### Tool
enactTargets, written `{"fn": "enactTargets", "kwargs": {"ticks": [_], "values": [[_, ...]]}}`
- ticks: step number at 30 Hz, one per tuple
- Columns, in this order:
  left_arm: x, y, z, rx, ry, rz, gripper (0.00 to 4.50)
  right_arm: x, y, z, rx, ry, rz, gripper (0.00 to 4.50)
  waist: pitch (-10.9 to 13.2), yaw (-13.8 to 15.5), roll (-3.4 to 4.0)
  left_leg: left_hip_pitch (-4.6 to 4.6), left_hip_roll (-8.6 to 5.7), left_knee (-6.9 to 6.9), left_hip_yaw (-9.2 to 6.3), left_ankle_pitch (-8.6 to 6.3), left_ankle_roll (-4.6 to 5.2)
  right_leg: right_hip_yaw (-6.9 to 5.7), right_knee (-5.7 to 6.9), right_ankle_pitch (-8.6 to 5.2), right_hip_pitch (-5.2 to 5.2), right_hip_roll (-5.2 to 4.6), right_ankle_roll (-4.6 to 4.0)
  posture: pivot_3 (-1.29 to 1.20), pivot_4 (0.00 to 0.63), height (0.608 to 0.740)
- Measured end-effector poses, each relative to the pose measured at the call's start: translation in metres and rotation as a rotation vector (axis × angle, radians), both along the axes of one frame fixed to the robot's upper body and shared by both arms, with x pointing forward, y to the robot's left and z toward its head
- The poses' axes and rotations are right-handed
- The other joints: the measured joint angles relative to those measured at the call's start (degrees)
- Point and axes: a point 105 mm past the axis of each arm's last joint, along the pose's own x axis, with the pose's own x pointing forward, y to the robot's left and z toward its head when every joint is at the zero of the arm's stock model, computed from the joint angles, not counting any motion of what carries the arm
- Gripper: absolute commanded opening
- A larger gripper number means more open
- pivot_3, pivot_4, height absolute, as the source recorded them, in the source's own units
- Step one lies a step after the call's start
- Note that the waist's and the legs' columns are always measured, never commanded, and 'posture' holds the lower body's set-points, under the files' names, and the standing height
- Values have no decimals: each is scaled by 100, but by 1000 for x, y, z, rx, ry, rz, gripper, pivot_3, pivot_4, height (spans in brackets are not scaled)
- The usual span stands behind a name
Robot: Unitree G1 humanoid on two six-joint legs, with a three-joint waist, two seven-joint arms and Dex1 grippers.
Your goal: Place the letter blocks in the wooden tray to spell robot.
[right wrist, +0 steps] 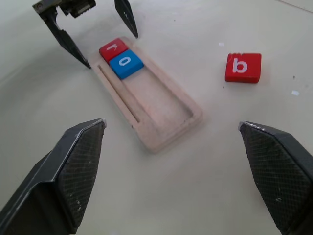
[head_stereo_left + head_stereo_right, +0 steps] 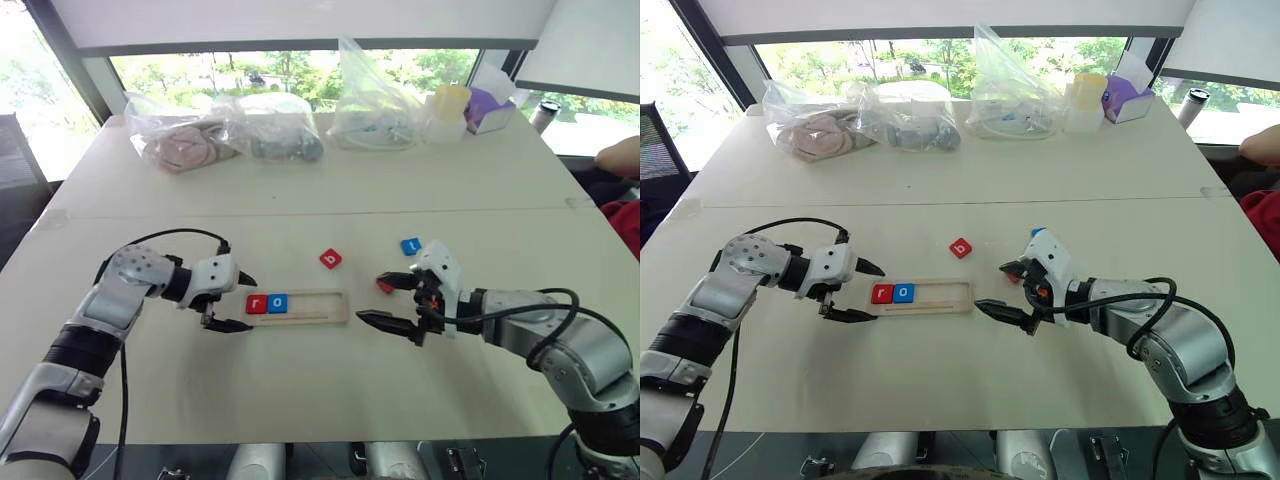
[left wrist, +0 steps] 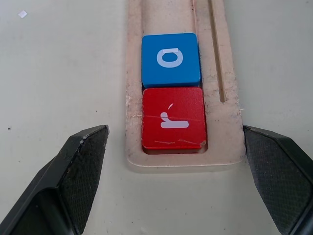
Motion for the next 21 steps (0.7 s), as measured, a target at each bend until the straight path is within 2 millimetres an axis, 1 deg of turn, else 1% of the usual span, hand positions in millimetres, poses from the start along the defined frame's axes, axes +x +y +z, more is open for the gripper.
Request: {"fn": "enactTargets", "kwargs": {"ticks": [2, 4, 6, 7, 10, 13, 16, 18, 21], "values": [[-2, 2, 2, 19, -10, 6, 4467, 12, 9, 2, -15, -20, -33, 4500, 0, -22, 0, 2, 4, 0, -2, 0, 0, 1, 1, -2, -1, 3, -4, 0, 150, 740], [-6, 5, 2, 34, -2, 14, 4467, 24, 16, -1, -19, -9, -81, 4500, 0, -45, -3, 0, 6, 0, -1, 0, 0, 2, 3, 7, -7, 9, -15, 0, 150, 740], [-10, 16, 4, 62, 7, 47, 4467, 46, 34, -2, 32, 29, -169, 4500, 0, -117, -13, -6, 19, -4, -1, -1, 2, 19, 3, 21, -27, 40, -27, 0, 150, 740], [-12, 24, 5, 79, 18, 74, 4467, 55, 46, -3, 42, 51, -197, 4500, 0, -164, -14, -6, 25, -6, -3, -1, 2, 19, 9, 24, -32, 50, -24, 0, 150, 740], [-17, 43, 6, 96, 54, 160, 4467, 68, 61, -11, 1, 76, -246, 4500, 0, -185, -14, -7, 38, -14, -3, -6, 10, 16, 20, 20, -42, 67, -32, 0, 150, 740], [-20, 58, 11, 78, 64, 269, 4467, 78, 70, -22, -43, 96, -293, 4500, 1, -188, -15, -13, 44, -14, -4, -7, 12, 19, 47, 18, -61, 66, -35, 0, 150, 740], [-22, 59, 17, 29, 51, 334, 4467, 81, 80, -32, -69, 112, -300, 4500, 2, -182, -16, -13, 45, -12, -4, -7, 12, 20, 55, 18, -64, 63, -36, 0, 150, 740], [-24, 57, 20, -2, 46, 368, 4467, 83, 82, -36, -82, 112, -305, 4500, 2, -183, -17, -11, 54, -10, -3, -7, 12, 23, 57, 18, -64, 62, -36, 0, 150, 740], [-27, 52, 24, -55, 45, 416, 4500, 86, 85, -37, -96, 89, -312, 3669, 2, -195, -17, -8, 57, -9, -2, -7, 12, 24, 58, 17, -64, 65, -36, 0, 150, 740]]}}
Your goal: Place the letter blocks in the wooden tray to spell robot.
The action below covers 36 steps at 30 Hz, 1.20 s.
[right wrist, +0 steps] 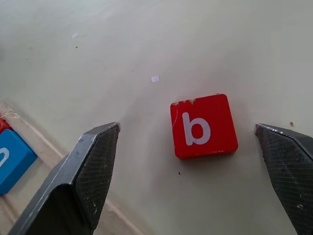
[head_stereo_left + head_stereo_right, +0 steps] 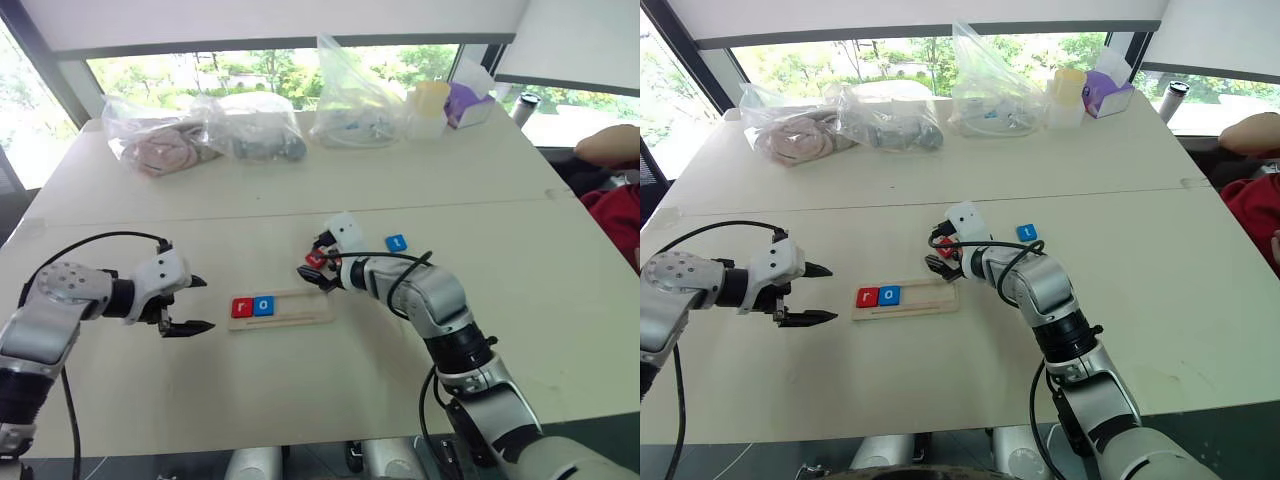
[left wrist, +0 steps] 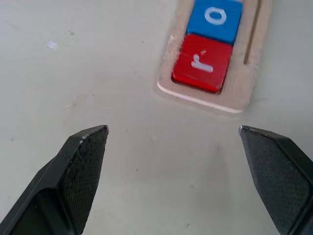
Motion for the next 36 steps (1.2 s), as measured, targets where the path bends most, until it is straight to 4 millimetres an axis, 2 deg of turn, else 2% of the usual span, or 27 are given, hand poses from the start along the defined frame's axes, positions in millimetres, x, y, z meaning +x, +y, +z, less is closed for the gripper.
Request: {"fn": "enactTargets", "kwargs": {"ticks": [5, 10, 12, 14, 16, 18, 21, 25, 28, 30, 36], "values": [[-1, -10, 6, -49, -22, 34, 4500, 4, 1, -3, -52, -46, -11, 1159, 0, -3, 0, 3, 5, 0, 0, 0, 0, 0, 5, -2, -1, 13, -6, 0, 150, 740], [3, -18, 11, -88, -44, 41, 4500, 6, 0, -1, -74, -88, -18, 1153, 0, -2, 0, 2, 4, 0, 0, 0, 0, 0, 8, -4, -5, 16, -10, 0, 150, 740], [7, -24, 17, -113, -65, 36, 4500, 10, -8, 7, -67, -125, -59, 1153, 2, 14, 1, -3, 4, 0, -1, 0, 0, -1, 8, -4, -7, 14, -10, 0, 150, 740], [9, -39, 26, -180, -83, 8, 4500, 10, -30, 32, -47, -214, -142, 1153, 3, 73, 3, -10, 2, 0, -2, 0, -1, -1, 5, -5, -9, 4, -8, 0, 150, 740], [9, -57, 35, -257, -104, -25, 4500, 5, -69, 56, -58, -293, -266, 1153, 0, 155, -2, -11, -3, 0, -1, -1, -2, -1, -2, -7, -5, -3, -4, 0, 150, 740], [8, -66, 37, -290, -105, -40, 4500, -10, -99, 64, -70, -293, -380, 1153, -3, 169, -7, -9, -14, -1, -1, -1, -2, -1, -8, -7, -1, -3, -3, 0, 150, 740], [9, -78, 35, -326, -89, -50, 4500, -39, -121, 50, -97, -180, -483, 1153, 0, 129, -2, 0, -13, -2, -1, -1, -1, 2, 0, -11, -3, 8, -12, 0, 150, 740], [14, -84, 40, -374, -91, -48, 4500, -65, -141, 45, -126, -129, -599, 1153, -1, 140, -3, 5, 2, -1, -2, 0, -1, -8, 7, -26, -3, 27, -27, 0, 150, 740], [22, -81, 43, -389, -99, -18, 4500, -82, -153, 19, -161, -34, -668, 1153, 0, 149, -2, 6, 5, -1, -1, 0, -1, -11, 7, -28, 0, 30, -33, 0, 150, 740], [27, -80, 44, -398, -102, -3, 4500, -87, -154, 9, -154, 6, -696, 1153, 0, 125, -2, 7, 7, -1, 3, 0, -1, -8, 7, -28, -3, 31, -32, 0, 150, 740], [34, -79, 41, -383, -100, -21, 4500, -90, -132, -7, 0, 117, -733, 1153, 0, 46, -2, 3, 11, -2, -2, 0, -1, -7, 6, -26, -6, 30, -31, 0, 150, 740]]}}
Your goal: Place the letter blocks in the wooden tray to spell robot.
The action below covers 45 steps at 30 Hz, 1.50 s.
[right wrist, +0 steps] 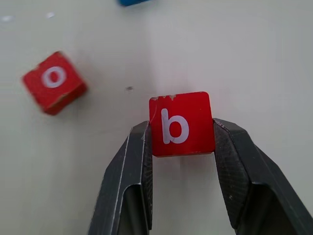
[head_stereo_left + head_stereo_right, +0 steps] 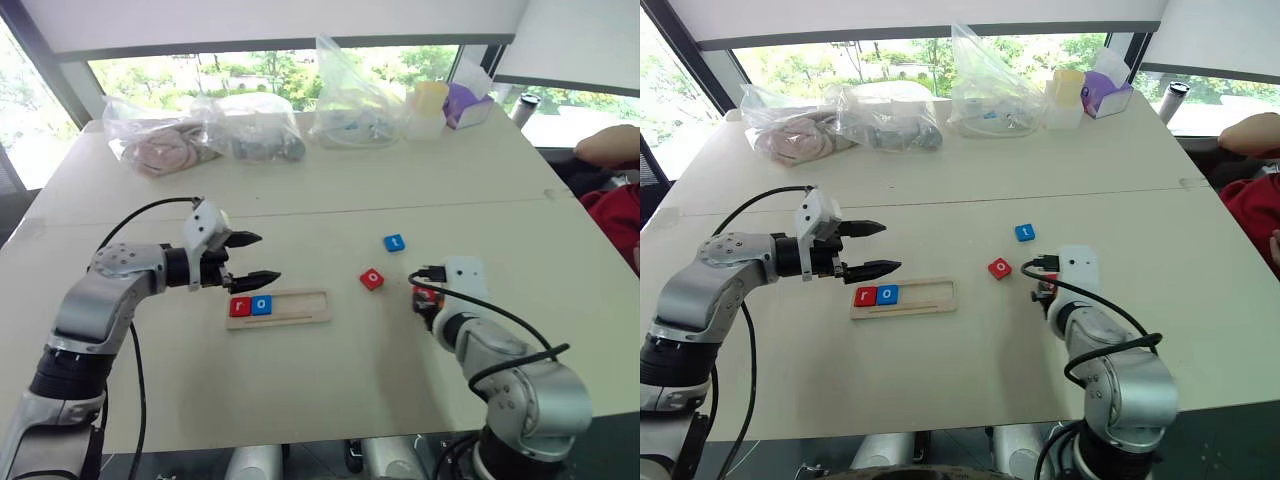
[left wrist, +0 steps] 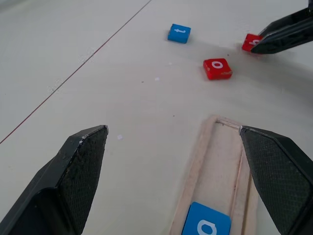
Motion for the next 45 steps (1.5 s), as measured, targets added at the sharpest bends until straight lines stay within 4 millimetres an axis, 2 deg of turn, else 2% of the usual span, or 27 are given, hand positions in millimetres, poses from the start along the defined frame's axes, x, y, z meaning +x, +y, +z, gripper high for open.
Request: {"fn": "enactTargets", "kwargs": {"ticks": [2, 4, 6, 7, 9, 11, 14, 16, 18, 20, 21, 23, 25, 27, 30, 33, 38, 39, 41, 45], "values": [[1, 1, -1, -1, 2, 0, 4500, 0, -4, -1, -4, 7, -23, 2224, 0, -8, 0, -1, -1, 0, -1, 0, 0, 1, -3, -1, 1, -7, -1, 0, 150, 740], [1, 2, -2, 3, 2, 4, 4500, 1, -3, -2, -3, 9, -21, 3109, 0, -12, -1, -2, -1, 0, -1, 0, 0, 2, -6, -2, 1, -9, -1, 0, 150, 740], [1, 2, -2, 4, -1, 2, 4500, 1, -2, -1, -4, 7, -15, 4255, -1, -13, -1, -2, -1, 0, -1, 0, 0, 2, -8, -2, 2, -9, -1, 0, 150, 740], [1, 2, -2, 5, -2, 1, 4500, 2, -1, 0, -5, 5, -15, 4414, -1, -13, -1, -2, -1, 0, -2, 0, 0, 2, -8, -2, 2, -9, -1, 0, 150, 740], [1, 3, -2, 11, -1, -1, 4500, 3, -8, 2, -12, -5, -36, 4414, 0, -18, 0, -2, -1, 0, -1, 0, 0, 2, -8, -3, 1, -9, -1, 0, 150, 740], [1, 5, -2, 23, -1, 1, 4500, 9, -19, 14, -70, -45, -32, 4414, 4, -33, 3, -3, -2, 0, 0, 0, 0, 3, -11, -4, 2, -11, -3, 0, 150, 740], [0, 9, -2, 40, 1, 4, 4500, 21, -46, 49, -215, -142, 0, 4414, 9, -39, 2, -4, -10, 1, 3, 0, 0, 4, -22, -4, 4, -12, -4, 0, 150, 740], [-1, 10, -3, 46, 6, -5, 4500, 33, -56, 79, -245, -195, 103, 4414, 22, -46, 3, -3, -10, -2, 8, 0, 0, 5, -25, -4, 4, -11, -3, 0, 150, 740], [-2, 9, -3, 51, 13, -18, 4500, 36, -68, 100, -274, -215, 232, 4414, 27, -32, -9, -5, -8, -11, 12, -1, 2, -4, -36, -4, 9, -3, -3, 0, 150, 740], [-10, 11, -6, 83, 58, -57, 4500, 26, -71, 89, -290, -163, 534, 4414, 29, 23, -29, -1, 6, -35, -5, -13, 24, -23, -83, -5, 33, 12, 3, 0, 150, 740], [-21, 14, -9, 120, 99, -89, 4500, 15, -73, 69, -284, -83, 705, 4414, 30, 22, -38, 2, 13, -53, 0, -19, 33, -22, -98, -3, 35, 16, 11, 0, 150, 740], [-39, 16, -13, 158, 164, -138, 4500, 3, -78, 37, -229, 28, 887, 4414, 36, -20, -38, 6, 10, -71, 19, -21, 37, -11, -96, -4, 29, 1, 9, 0, 150, 740], [-57, 11, -8, 161, 200, -194, 4500, 5, -81, 22, -190, 38, 990, 4414, 46, -80, -33, 3, 11, -71, 58, -26, 45, 19, -89, -1, 9, -6, 13, 0, 150, 740], [-70, 8, 0, 164, 212, -224, 4500, 15, -81, 24, -219, -18, 1064, 4414, 50, -114, -35, 8, 15, -65, 78, -26, 44, 26, -86, 2, 7, -7, 14, 0, 150, 740], [-77, 6, 5, 156, 207, -212, 4500, 27, -69, 31, -266, -105, 1159, 4414, 52, -61, -38, 15, 15, -58, 77, -25, 44, 25, -82, 3, 11, 2, 12, 0, 150, 740], [-80, 4, 2, 147, 217, -184, 4500, 29, -55, 22, -273, -128, 1258, 4414, 53, -8, -41, 12, 19, -52, 71, -23, 40, 23, -81, 0, 13, 11, 9, 0, 150, 740], [-85, 7, -4, 147, 236, -138, 4500, 28, -50, 8, -297, -91, 1373, 4414, 53, 27, -40, 6, 20, -34, 81, -21, 37, 23, -80, 14, 14, 0, -7, 0, 150, 740], [-86, 8, -5, 151, 242, -130, 4500, 29, -52, 5, -318, -79, 1395, 4035, 53, 38, -40, 4, 20, -28, 83, -22, 37, 23, -80, 15, 14, -2, -5, 0, 150, 740], [-85, 10, -4, 153, 235, -116, 4500, 33, -54, 3, -344, -82, 1406, 3589, 54, 57, -39, 3, 18, -17, 89, -22, 37, 25, -80, 15, 15, -2, -8, 0, 150, 740], [-84, 13, -2, 163, 223, -98, 4500, 39, -58, 2, -377, -99, 1421, 1551, 54, 99, -39, 9, 20, -1, 94, -22, 37, 27, -79, 20, 26, 0, -17, 0, 150, 740]]}}
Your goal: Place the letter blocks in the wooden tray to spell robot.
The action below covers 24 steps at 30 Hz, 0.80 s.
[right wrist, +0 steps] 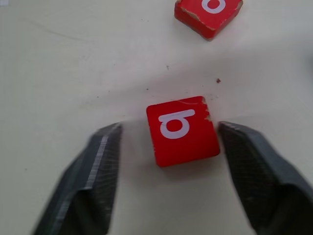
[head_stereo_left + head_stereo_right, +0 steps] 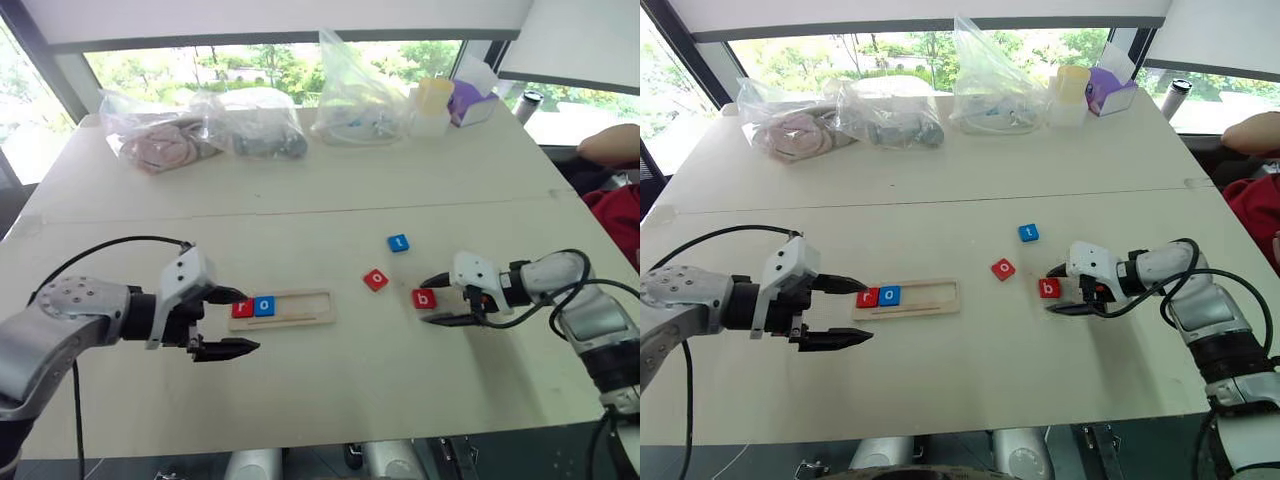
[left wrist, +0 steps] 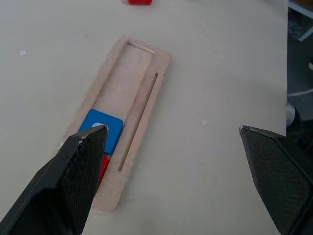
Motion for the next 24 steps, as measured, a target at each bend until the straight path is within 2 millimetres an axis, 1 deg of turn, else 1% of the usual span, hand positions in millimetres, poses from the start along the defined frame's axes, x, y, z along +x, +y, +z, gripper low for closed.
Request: {"fn": "enactTargets", "kwargs": {"ticks": [1, 4, 6, 8, 10, 12, 14, 16, 17, 19, 21, 24], "values": [[0, 0, 0, 0, 1, 0, 4500, 0, 0, 0, 1, -6, 7, 1139, 0, 7, 0, 1, 0, 3, 0, 0, 0, 0, 0, 0, 3, 0, 0, 0, 150, 740], [-1, 2, -1, 5, -2, 1, 4500, 3, 5, 1, 29, -2, -7, 1144, 0, 15, 0, 1, 1, 7, 2, 0, 0, 3, 0, 5, 4, 0, -1, 0, 150, 740], [0, 6, -4, 10, 7, 13, 4500, 3, 16, 3, 85, 27, -25, 1144, 2, -3, 3, 2, 5, 6, 8, 0, 0, 8, 5, 7, 0, 2, -2, 0, 150, 740], [0, 18, -8, 48, 32, 39, 4500, 3, 44, 19, 166, 40, 3, 1144, 3, -28, 5, 1, 13, 4, 23, 0, 0, 25, 18, 10, -17, 10, 1, 0, 150, 740], [-3, 36, -16, 104, 71, 73, 4500, 0, 79, 43, 224, 2, 74, 1144, 3, -41, 6, 3, 23, 0, 30, 0, 0, 37, 26, 13, -27, 29, 1, 0, 150, 740], [-5, 51, -25, 159, 93, 101, 4500, -1, 110, 55, 256, -46, 120, 1144, 3, -18, 5, 2, 33, 0, 29, -1, 0, 44, 24, 11, -30, 46, -11, 0, 150, 740], [-6, 57, -30, 167, 102, 116, 4500, 2, 138, 53, 269, -57, 113, 1144, 2, 14, 4, -4, 36, 0, 29, 0, 0, 47, 23, 10, -37, 49, -15, 0, 150, 740], [-5, 57, -29, 151, 99, 124, 4500, 2, 164, 46, 273, -39, 115, 1144, 2, 49, 3, -14, 34, 3, 33, 0, 0, 53, 24, 13, -47, 46, -17, 0, 150, 740], [-4, 56, -27, 140, 85, 130, 4500, 2, 181, 43, 273, -30, 126, 1144, 2, 43, 3, -15, 34, 5, 39, 0, -1, 58, 23, 14, -48, 45, -18, 0, 150, 740], [-3, 55, -24, 128, 71, 135, 4500, 1, 192, 41, 258, -34, 138, 1144, 2, 42, 3, -17, 31, 4, 45, 0, -1, 63, 23, 16, -50, 36, -13, 0, 150, 740], [-1, 55, -22, 113, 56, 155, 4500, 4, 197, 37, 226, -41, 136, 1144, 2, 37, 2, -17, 30, 4, 54, 0, -1, 65, 17, 18, -50, 29, -9, 0, 150, 740], [-4, 52, -24, 97, 56, 178, 4500, 5, 206, 23, 188, -13, 151, 1144, -1, 8, -2, -16, 30, 4, 62, 0, -1, 70, 15, 21, -51, 28, -3, 0, 150, 740]]}}
